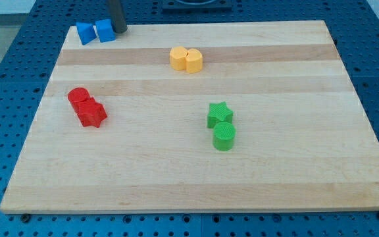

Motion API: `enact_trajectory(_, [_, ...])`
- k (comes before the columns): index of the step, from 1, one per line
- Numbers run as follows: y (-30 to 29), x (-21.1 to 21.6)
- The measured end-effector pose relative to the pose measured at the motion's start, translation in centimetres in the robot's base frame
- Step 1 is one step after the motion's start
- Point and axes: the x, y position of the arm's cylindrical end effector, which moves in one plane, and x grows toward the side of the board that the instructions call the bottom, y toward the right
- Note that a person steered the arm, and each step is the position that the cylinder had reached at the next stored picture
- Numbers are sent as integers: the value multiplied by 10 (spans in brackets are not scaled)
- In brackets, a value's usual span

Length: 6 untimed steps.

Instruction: Place your arm to the left of the green star

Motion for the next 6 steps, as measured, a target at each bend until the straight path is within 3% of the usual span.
enact_trajectory(2, [60,29])
enact_trajectory(6, [77,195])
